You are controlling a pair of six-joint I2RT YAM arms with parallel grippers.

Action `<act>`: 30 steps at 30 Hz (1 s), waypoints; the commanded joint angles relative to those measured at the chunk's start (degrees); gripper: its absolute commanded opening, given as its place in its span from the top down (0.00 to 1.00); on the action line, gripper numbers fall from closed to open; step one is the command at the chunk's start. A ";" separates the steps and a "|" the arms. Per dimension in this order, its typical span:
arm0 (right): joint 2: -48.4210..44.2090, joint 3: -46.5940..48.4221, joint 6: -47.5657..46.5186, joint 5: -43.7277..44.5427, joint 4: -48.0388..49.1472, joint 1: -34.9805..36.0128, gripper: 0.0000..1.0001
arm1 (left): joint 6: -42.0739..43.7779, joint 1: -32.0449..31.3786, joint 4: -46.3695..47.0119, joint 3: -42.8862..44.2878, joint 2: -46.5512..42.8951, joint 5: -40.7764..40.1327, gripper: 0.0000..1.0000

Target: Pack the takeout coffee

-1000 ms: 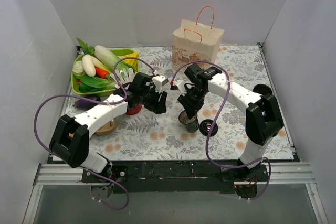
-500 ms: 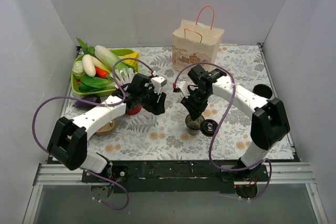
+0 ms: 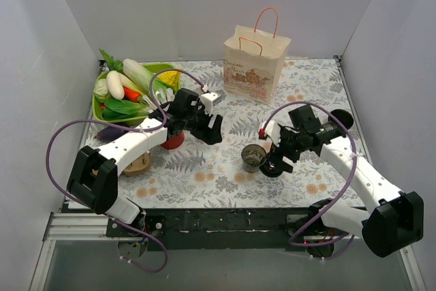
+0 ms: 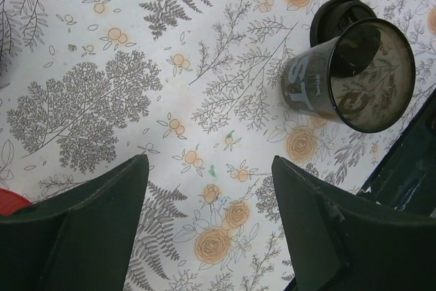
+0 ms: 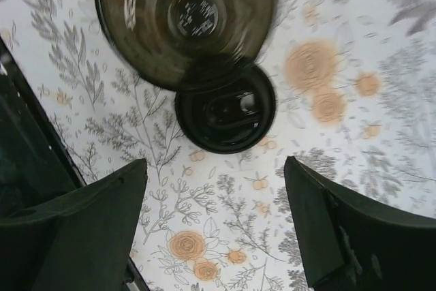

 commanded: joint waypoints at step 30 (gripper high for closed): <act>13.96 -11.08 -16.21 -2.44 13.44 -0.63 0.04 | 0.61 -0.21 1.45 1.79 -0.44 3.11 0.25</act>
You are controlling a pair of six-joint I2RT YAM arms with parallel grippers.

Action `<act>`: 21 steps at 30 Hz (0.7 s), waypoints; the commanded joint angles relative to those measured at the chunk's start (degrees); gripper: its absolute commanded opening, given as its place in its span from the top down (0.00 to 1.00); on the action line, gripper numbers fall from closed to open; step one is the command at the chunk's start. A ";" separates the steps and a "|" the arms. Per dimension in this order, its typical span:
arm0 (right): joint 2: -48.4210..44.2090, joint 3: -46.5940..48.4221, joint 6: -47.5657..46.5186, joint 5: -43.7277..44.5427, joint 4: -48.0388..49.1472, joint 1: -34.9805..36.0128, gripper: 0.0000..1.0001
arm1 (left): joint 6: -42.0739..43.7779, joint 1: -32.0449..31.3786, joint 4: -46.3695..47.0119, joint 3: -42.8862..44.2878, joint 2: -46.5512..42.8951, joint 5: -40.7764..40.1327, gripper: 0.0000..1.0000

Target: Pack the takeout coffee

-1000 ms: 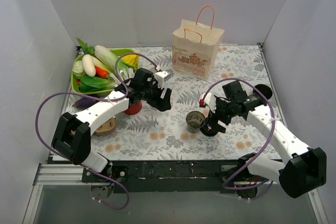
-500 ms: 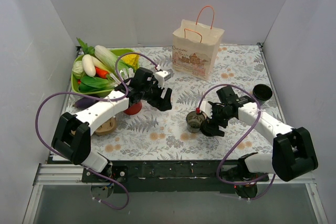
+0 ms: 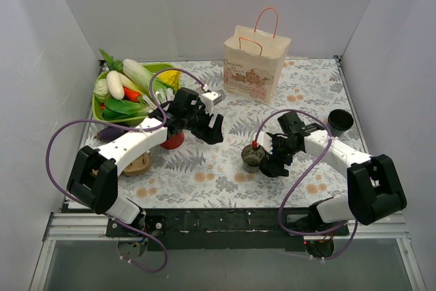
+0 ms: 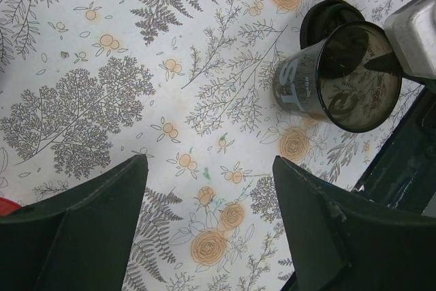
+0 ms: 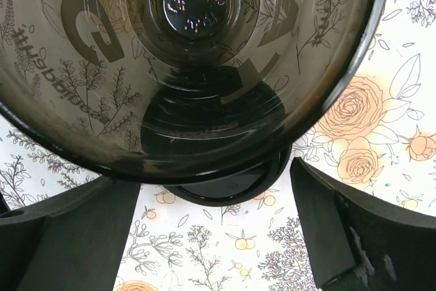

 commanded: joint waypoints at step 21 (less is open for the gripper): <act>-6.51 -2.30 -1.19 2.89 -1.88 -1.59 0.52 | -0.35 -0.21 0.99 1.84 -0.08 2.07 0.25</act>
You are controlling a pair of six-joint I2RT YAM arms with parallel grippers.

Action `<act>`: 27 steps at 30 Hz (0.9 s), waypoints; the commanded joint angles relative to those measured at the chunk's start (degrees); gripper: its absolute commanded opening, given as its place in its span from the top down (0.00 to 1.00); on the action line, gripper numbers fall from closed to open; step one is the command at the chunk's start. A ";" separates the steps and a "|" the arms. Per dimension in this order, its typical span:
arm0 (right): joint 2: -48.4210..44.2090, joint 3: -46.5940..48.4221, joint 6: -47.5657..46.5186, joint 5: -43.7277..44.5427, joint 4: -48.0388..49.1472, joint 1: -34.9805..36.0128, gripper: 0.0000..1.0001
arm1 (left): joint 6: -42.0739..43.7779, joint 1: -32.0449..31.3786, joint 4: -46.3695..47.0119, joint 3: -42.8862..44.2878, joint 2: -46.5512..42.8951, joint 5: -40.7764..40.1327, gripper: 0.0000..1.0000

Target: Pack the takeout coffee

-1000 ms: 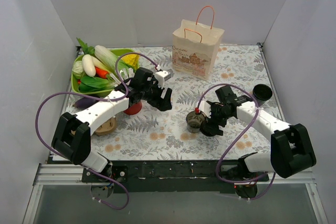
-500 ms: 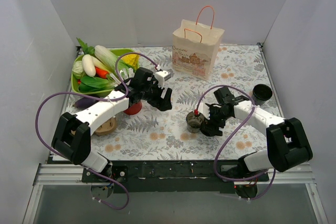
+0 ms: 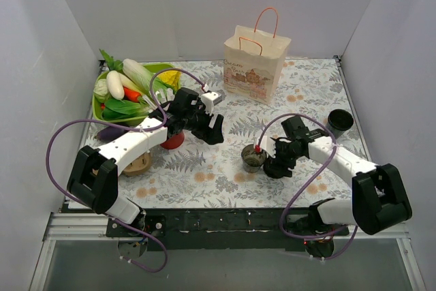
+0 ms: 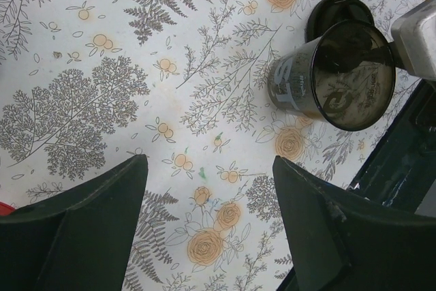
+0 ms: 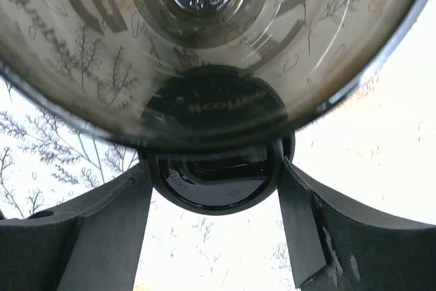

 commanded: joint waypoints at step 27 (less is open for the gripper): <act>7.09 32.08 4.17 -8.86 -25.85 7.67 0.52 | -5.30 -0.30 4.13 0.69 -1.07 -12.08 0.21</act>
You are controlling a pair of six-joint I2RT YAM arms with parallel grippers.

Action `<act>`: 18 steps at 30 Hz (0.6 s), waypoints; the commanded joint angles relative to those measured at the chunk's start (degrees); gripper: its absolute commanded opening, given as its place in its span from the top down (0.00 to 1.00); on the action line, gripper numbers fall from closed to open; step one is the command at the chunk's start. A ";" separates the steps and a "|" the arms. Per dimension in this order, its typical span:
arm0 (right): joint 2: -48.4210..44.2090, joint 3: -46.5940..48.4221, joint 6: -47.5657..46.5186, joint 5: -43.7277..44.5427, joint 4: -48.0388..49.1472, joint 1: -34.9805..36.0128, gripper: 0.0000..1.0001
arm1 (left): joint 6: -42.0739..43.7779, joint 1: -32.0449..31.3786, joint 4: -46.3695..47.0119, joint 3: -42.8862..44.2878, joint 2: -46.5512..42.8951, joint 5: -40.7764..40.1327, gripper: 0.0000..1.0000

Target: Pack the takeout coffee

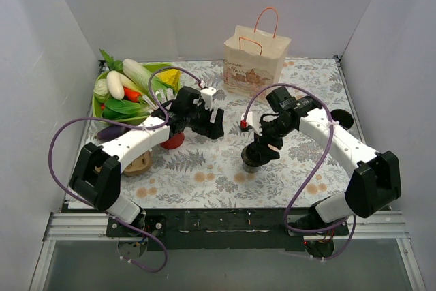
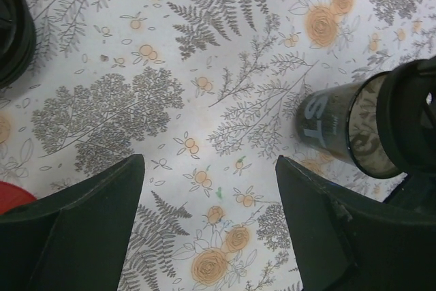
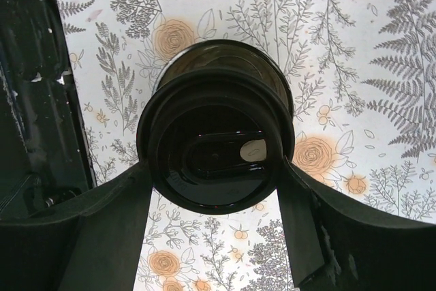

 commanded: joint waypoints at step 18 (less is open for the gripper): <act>3.65 2.35 1.36 4.99 2.32 5.31 0.53 | -0.56 -0.10 1.92 -0.95 -3.00 -4.09 0.21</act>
